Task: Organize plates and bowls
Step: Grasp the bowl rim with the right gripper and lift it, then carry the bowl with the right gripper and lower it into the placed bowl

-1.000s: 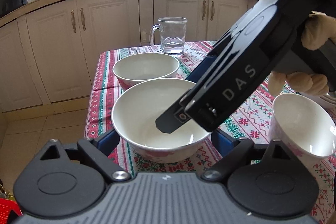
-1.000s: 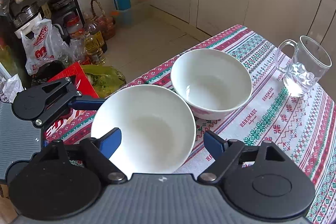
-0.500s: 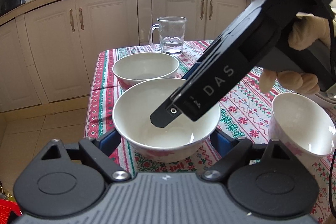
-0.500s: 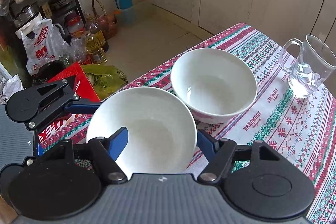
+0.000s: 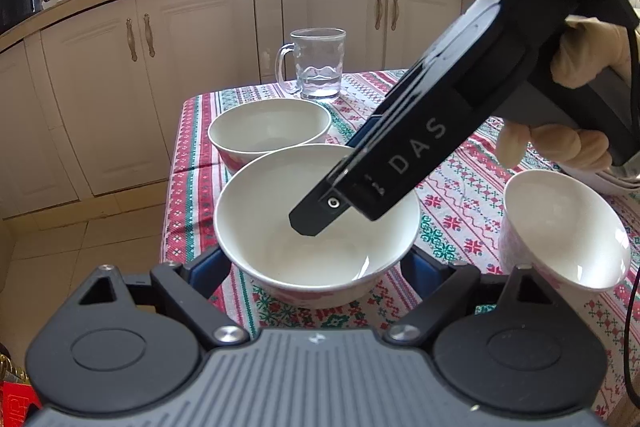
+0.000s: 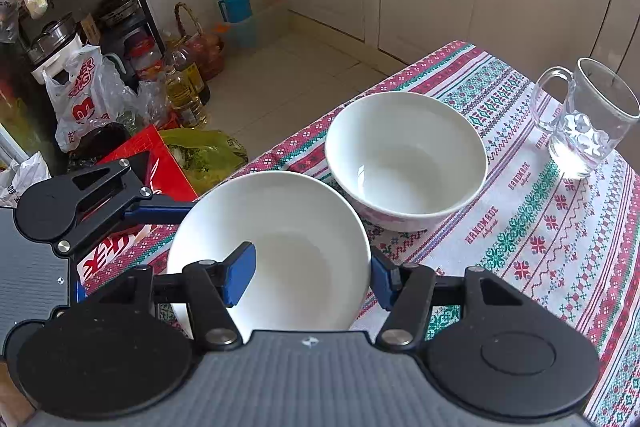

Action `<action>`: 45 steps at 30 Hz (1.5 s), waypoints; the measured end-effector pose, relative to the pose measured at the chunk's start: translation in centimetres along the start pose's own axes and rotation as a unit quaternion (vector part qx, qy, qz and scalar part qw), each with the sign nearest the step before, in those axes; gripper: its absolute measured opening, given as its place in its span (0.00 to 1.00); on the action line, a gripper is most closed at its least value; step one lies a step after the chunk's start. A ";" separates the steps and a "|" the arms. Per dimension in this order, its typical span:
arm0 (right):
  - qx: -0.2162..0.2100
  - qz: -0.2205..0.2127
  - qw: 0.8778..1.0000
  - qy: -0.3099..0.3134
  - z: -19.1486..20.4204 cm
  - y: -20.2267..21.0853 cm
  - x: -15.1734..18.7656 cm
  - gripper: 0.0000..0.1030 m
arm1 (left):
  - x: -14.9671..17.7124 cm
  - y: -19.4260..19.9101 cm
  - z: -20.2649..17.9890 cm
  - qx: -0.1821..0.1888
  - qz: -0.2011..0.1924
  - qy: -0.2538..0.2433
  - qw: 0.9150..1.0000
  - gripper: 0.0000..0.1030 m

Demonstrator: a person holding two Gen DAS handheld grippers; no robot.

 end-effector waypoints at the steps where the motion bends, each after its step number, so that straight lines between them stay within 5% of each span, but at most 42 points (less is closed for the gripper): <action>1: -0.001 -0.001 1.000 0.000 0.1 0.2 0.1 0.63 | 0.0 0.2 -0.1 -0.001 0.000 -0.001 1.000 0.88; 15: 0.001 -0.035 0.999 0.008 2.2 5.6 1.8 0.63 | -1.7 5.2 -2.5 0.007 -0.006 -0.024 1.000 0.88; 25: 0.026 -0.062 0.998 0.003 2.9 10.9 4.8 0.63 | -2.9 7.9 -6.5 0.054 -0.019 -0.030 0.998 0.88; 45: 0.064 -0.056 0.994 -0.065 0.1 13.8 12.7 0.63 | -1.7 6.6 -13.1 0.122 0.019 -0.060 0.990 0.88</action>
Point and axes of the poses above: each gripper's, at about its wrist camera, not at the fingertips, and y roughly against the way its jaws point, z to its left, x to its underside, the point moved 7 cm from there along -y, roughly the way its jaws point, and after that the axes turned 8 degrees about -x, right-handed, at the moved point
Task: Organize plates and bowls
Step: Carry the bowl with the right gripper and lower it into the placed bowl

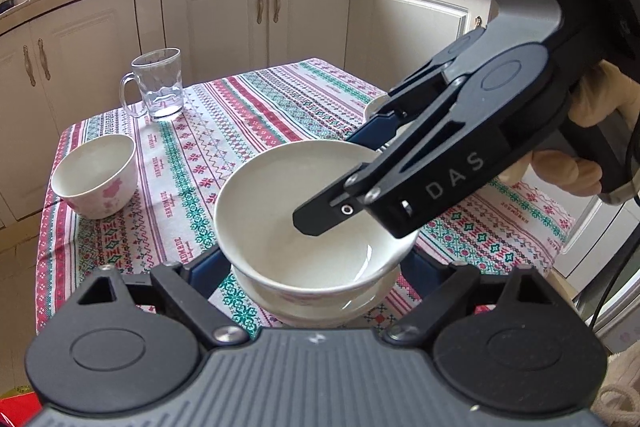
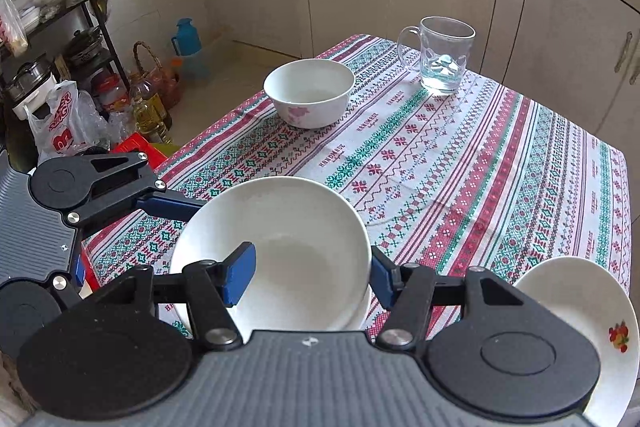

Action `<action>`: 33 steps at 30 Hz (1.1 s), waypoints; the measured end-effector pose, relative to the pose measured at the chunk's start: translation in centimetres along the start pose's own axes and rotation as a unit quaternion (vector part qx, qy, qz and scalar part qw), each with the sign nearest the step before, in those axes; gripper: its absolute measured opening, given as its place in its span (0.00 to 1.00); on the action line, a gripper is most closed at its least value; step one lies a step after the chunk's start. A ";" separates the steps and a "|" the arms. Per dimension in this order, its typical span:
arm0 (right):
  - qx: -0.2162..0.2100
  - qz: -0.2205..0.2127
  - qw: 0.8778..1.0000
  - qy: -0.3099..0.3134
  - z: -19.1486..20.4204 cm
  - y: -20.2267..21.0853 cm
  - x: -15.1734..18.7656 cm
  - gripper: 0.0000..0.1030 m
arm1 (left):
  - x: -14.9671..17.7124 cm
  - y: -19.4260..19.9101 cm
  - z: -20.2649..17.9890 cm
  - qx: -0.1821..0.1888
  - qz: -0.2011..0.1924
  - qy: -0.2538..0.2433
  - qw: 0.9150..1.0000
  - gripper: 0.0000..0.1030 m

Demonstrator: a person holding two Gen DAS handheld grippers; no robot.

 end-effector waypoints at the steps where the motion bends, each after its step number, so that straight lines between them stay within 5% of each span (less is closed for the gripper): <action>1: 0.000 0.001 1.000 -0.002 -0.1 -0.1 0.1 0.63 | 0.0 -0.1 0.0 0.000 0.002 0.000 1.000 0.88; 26: 0.003 0.007 1.000 0.005 -0.3 -1.3 0.8 0.65 | 0.5 -1.0 0.0 -0.004 0.015 -0.012 1.000 0.89; 33: 0.010 0.008 1.000 0.013 -0.1 -1.4 0.8 0.72 | 0.5 -0.8 0.1 -0.009 0.005 -0.018 1.000 0.93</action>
Point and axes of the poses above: each gripper's, at about its wrist camera, not at the fingertips, and y roughly against the way its jaws point, z to its left, x to its underside, the point moved 7 cm from there along -y, roughly the way its jaws point, and after that the axes turned 8 degrees about -x, right-handed, at the moved point
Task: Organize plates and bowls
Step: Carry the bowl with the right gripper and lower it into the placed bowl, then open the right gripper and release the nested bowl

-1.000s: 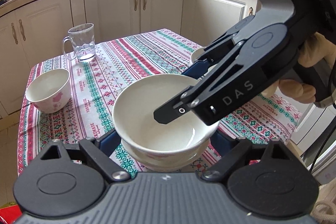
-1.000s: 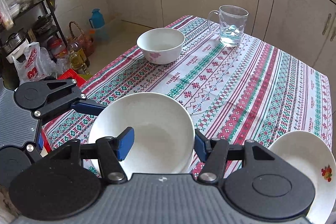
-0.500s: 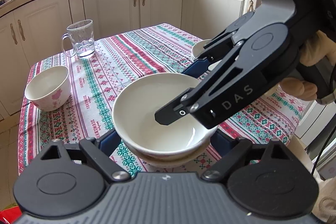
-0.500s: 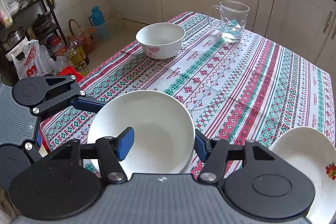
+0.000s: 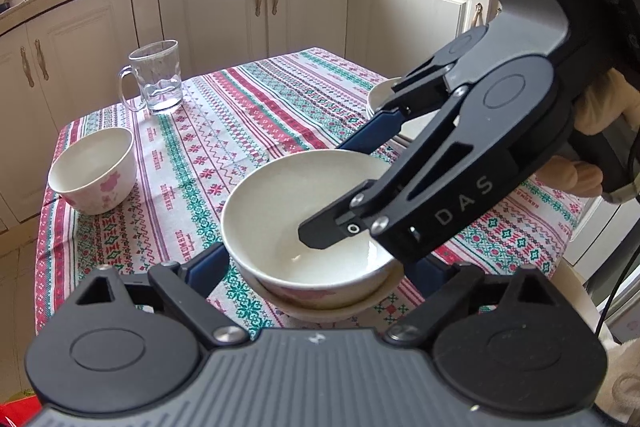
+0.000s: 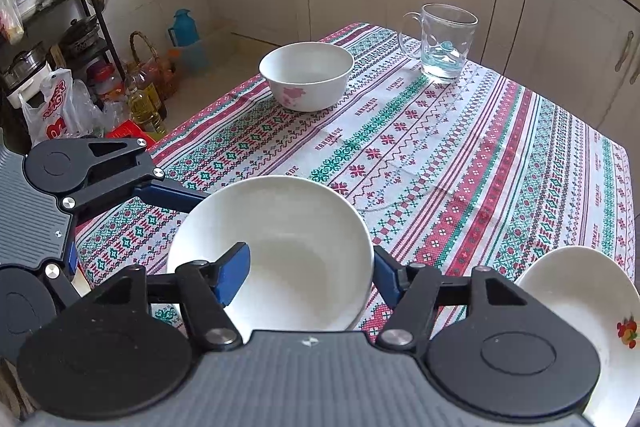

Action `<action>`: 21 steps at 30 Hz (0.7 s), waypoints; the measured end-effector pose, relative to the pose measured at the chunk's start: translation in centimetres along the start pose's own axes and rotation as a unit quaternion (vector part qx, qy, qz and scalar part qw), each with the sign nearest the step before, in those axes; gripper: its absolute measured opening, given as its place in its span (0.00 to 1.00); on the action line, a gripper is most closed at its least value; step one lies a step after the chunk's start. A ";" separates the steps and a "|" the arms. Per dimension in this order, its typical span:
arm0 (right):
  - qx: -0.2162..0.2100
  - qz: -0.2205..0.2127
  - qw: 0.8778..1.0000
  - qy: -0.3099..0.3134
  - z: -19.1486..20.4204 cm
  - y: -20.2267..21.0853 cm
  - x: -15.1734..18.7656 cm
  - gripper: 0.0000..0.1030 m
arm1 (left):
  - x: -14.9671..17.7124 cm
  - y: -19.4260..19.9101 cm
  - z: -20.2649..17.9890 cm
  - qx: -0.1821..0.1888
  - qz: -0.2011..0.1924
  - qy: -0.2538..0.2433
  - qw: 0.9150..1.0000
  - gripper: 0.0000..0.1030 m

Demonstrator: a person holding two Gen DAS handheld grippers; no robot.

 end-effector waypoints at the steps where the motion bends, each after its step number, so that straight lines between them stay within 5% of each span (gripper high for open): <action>1: -0.001 -0.002 1.000 0.001 0.1 0.0 0.0 0.77 | 0.0 0.1 0.0 -0.002 -0.003 -0.003 1.000 0.93; 21: 0.021 0.000 0.999 0.038 1.4 0.8 -0.8 0.96 | 2.7 2.8 5.1 -0.026 0.006 0.023 0.999 0.95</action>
Point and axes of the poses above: each gripper's, at about its wrist camera, not at the fingertips, and y roughly against the way its jaws point, z to its left, x to its underside, the point moved 7 cm from there along -y, roughly the way its jaws point, and after that the axes turned 8 degrees about -x, right-handed, at the moved point
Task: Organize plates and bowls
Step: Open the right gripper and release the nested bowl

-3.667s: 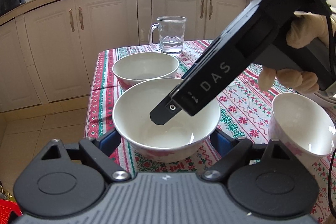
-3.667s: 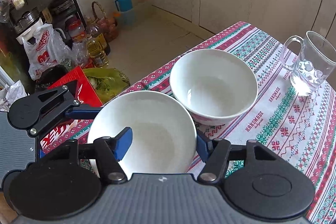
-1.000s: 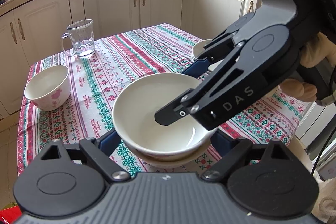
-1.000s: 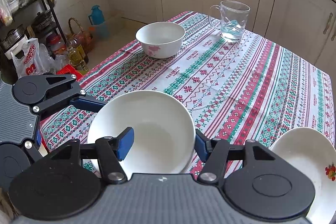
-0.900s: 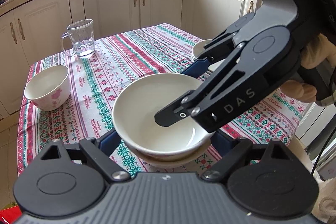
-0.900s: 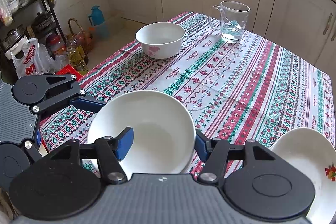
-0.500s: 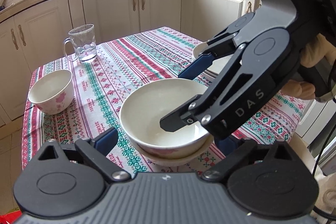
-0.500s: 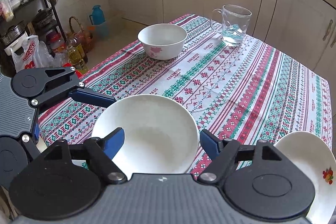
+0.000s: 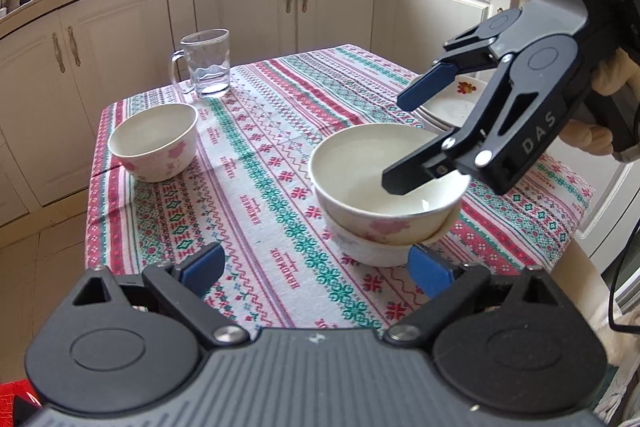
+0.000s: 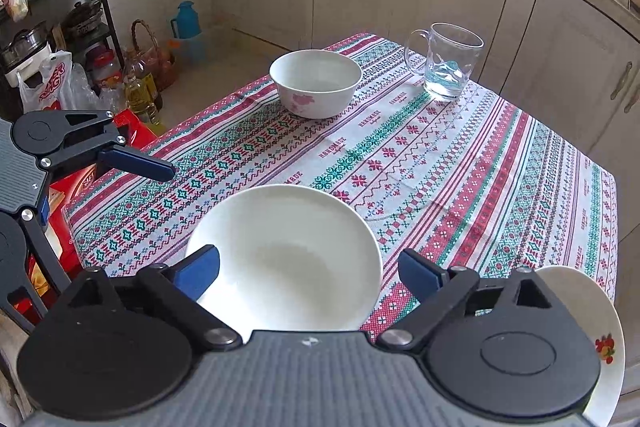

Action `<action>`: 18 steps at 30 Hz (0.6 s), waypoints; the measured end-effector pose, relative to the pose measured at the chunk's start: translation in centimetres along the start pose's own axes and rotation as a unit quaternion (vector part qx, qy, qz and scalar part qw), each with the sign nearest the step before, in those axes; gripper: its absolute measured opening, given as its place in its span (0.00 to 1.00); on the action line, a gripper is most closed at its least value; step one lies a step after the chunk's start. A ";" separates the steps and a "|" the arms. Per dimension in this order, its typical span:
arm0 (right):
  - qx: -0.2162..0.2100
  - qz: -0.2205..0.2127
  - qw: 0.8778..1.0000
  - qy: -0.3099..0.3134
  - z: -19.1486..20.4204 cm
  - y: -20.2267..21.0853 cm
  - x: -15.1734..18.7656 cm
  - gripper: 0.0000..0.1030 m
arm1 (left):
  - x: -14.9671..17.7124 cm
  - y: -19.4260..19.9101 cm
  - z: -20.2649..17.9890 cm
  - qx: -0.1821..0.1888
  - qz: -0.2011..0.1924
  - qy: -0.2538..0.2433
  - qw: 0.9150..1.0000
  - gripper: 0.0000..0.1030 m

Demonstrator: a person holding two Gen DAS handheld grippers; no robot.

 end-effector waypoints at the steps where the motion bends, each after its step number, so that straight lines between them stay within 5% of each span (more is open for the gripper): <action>1: 0.000 -0.001 1.000 0.002 0.0 0.0 -0.3 0.96 | 0.1 0.0 0.7 -0.008 -0.001 0.005 1.000 0.95; 11: -0.002 -0.008 1.000 0.021 -0.5 -1.6 -4.4 0.97 | -1.2 -2.4 7.1 -0.081 -0.020 0.047 0.995 0.95; 18: -0.017 -0.008 1.000 0.016 -1.8 -3.7 -7.8 0.97 | -2.4 -5.3 9.9 -0.099 -0.028 0.061 0.993 0.95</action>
Point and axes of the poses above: each gripper's, at about its wrist camera, not at the fingertips, and y roughly against the way its jaws point, z to its left, x to its underside, the point moved 7 cm from there along -y, roughly the way its jaws point, and after that the axes turned 8 degrees about -x, right-handed, at the moved point
